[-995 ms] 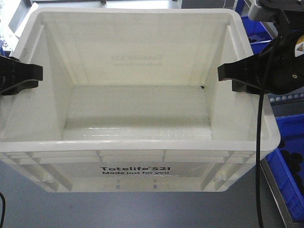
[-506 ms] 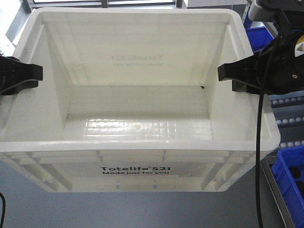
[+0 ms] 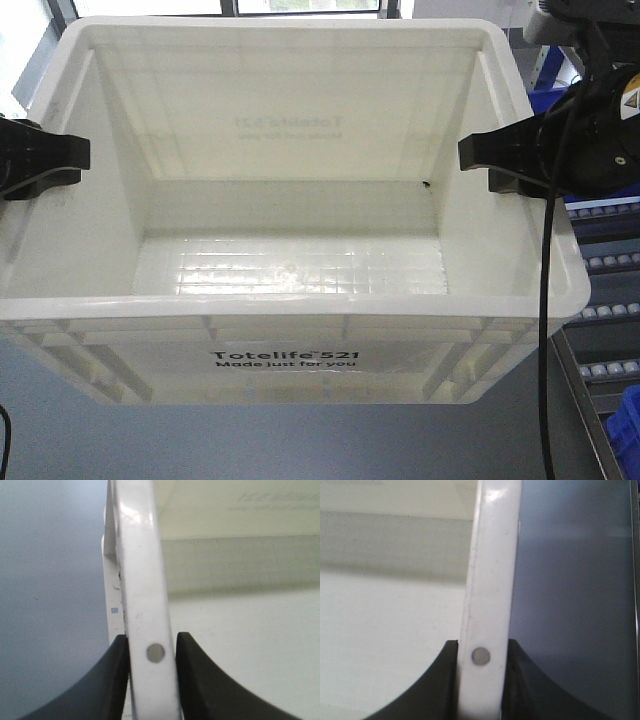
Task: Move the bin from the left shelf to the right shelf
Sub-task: 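Keep gripping the tote rims while the base turns toward other shelving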
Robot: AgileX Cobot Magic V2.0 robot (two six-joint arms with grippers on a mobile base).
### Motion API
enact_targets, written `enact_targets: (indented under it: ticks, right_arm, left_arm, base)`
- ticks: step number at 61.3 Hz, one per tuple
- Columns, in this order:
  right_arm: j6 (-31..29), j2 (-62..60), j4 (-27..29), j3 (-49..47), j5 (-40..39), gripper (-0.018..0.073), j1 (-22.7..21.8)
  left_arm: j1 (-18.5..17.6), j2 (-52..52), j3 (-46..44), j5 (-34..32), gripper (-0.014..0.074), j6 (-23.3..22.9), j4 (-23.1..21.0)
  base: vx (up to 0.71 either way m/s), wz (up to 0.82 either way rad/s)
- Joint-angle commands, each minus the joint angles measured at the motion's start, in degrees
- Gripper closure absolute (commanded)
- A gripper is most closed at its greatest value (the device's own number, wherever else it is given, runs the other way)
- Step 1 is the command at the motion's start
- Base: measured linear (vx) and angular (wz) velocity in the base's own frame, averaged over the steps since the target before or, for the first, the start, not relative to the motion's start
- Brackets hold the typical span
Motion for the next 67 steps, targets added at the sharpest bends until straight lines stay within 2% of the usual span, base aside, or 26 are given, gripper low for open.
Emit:
enact_targets:
  ticks: [1,67]
  right_arm:
    - [-1.9,-2.1,-4.3,-2.2,-5.7,0.0559,-0.6]
    - [-1.9,-2.1,-4.3,-2.2,-5.7,0.0559,-0.6]
  left_arm:
    - [0.0,-2.3,-2.5,-5.8,0.0488,2.0,-0.1]
    - [0.0,-2.3,-2.5,-5.8,0.0488,2.0,-0.1]
  base:
    - [0.29,0.05]
    - [0.28,0.0]
